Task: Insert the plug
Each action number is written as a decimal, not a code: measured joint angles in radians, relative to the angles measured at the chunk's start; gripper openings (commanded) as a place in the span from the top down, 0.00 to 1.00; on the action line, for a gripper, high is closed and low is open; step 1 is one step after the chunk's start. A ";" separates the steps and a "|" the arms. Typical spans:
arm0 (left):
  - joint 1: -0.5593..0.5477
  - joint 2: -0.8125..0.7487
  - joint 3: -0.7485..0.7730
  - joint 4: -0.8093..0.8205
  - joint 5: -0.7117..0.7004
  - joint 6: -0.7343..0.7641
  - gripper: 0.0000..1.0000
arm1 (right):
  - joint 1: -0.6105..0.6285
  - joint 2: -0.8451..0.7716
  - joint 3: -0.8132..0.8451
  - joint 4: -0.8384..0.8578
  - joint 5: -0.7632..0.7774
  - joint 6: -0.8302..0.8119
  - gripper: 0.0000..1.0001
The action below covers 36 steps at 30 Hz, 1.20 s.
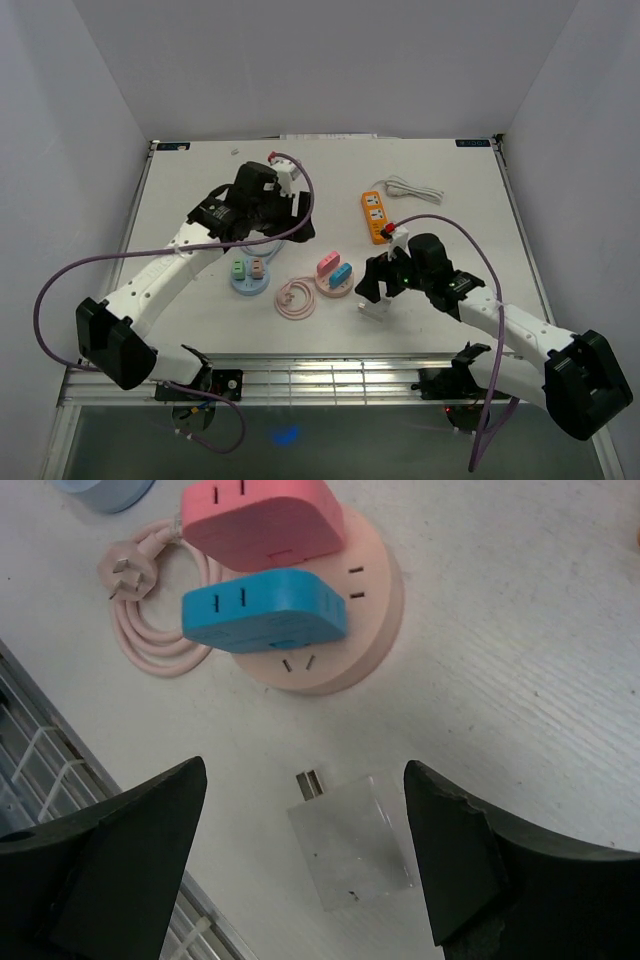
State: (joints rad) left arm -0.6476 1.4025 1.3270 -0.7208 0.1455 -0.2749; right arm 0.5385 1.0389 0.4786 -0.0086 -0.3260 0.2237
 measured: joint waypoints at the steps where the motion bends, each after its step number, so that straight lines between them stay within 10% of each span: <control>1: 0.029 -0.022 -0.009 0.007 0.002 -0.011 0.17 | 0.036 0.011 0.016 -0.001 0.027 0.000 0.15; 14: 0.424 -0.197 -0.226 0.102 0.137 -0.117 0.15 | 0.272 0.233 0.152 -0.071 0.323 0.005 0.16; 27: 0.464 -0.327 -0.257 0.123 0.068 -0.124 0.11 | 0.305 0.530 0.299 -0.030 0.377 -0.011 0.16; 36: 0.541 -0.294 -0.250 0.111 0.039 -0.131 0.11 | 0.313 0.911 0.741 -0.014 0.369 -0.031 0.18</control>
State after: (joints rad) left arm -0.1066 1.1080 1.0767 -0.6094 0.1841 -0.4057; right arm 0.8513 1.9499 1.2198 -0.0227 0.0429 0.1932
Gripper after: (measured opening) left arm 0.894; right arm 0.828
